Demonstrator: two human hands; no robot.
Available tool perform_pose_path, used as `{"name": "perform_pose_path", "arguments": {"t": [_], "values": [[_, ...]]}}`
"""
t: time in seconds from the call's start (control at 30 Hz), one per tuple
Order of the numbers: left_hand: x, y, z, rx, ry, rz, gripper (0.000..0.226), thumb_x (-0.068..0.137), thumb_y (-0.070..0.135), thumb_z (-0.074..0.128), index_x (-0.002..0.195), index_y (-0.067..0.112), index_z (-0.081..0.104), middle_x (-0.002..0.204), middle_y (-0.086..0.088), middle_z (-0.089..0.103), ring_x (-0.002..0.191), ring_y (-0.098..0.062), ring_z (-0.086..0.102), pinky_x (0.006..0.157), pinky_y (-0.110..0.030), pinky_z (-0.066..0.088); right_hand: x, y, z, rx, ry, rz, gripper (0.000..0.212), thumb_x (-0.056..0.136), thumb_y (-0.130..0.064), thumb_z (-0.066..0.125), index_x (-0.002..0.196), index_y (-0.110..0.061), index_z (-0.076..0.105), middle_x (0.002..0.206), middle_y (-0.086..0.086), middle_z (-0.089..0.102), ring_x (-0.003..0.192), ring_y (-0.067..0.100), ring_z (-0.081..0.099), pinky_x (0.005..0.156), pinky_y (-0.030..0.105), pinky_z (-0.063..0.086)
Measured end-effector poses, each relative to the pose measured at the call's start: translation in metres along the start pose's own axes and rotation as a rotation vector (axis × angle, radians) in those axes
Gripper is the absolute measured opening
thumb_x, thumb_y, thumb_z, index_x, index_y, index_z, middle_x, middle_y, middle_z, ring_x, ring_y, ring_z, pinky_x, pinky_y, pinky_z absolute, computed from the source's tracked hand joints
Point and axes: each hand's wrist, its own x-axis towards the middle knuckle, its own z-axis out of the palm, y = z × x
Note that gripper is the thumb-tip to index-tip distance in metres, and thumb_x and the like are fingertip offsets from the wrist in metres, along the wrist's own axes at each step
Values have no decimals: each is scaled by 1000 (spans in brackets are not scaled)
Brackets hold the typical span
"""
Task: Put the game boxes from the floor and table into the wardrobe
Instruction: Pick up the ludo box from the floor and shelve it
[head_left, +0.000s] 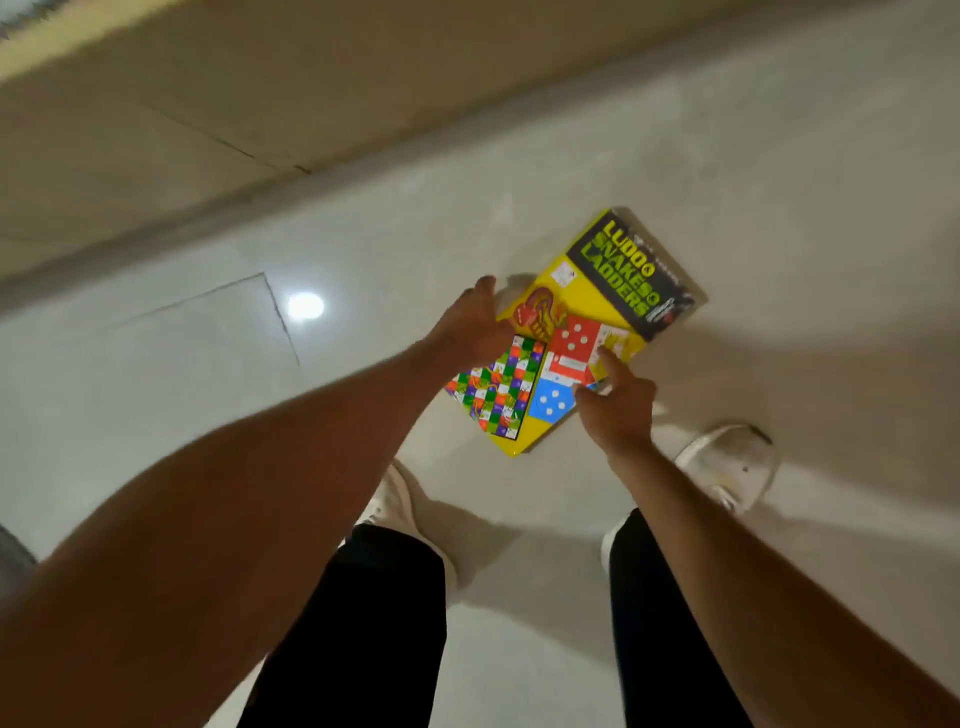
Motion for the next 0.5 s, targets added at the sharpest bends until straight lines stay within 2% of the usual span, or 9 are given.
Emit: {"name": "perform_pose_path", "arguments": {"t": [0.07,0.13,0.23,0.3,0.37,0.5], "values": [[23,2,21,45,-17,22,59,92,30,50,147,20,30,136,-20,46,122,-40,49,102,-44,43,14,17,19,111,33,-48,67,68,-33,60,134,-25,52,105,18,64,102,32,60,90,40,51],[27,6,27,77,-41,18,51,94,33,44,143,27,35,132,-20,43,118,-43,49,103,-49,42,21,21,25,193,44,-86,67,65,-35,60,131,-27,54,106,15,64,99,26,63,88,42,54],[12,7,23,-5,-88,21,46,90,36,45,135,27,45,125,-19,53,108,-38,60,93,-49,52,13,18,11,226,107,-154,64,64,-33,60,127,-25,58,111,16,62,103,28,62,90,44,53],[-22,14,10,-48,-83,33,42,86,43,45,126,31,49,118,-16,59,100,-34,65,86,-49,56,-14,1,-20,227,154,-222,63,63,-31,61,125,-25,60,113,10,61,107,28,59,94,44,50],[-59,25,-2,-121,-71,55,39,81,44,47,119,36,52,113,-14,60,90,-30,68,77,-49,60,-48,-16,-52,227,167,-284,63,65,-20,66,127,-23,60,114,2,53,115,28,51,102,37,42],[-168,74,-42,-183,-64,123,36,82,30,52,117,40,55,109,-14,60,84,-20,69,63,-41,62,-139,-48,-142,201,158,-309,66,70,-3,74,132,-20,56,122,12,49,125,25,41,102,20,31]]}}
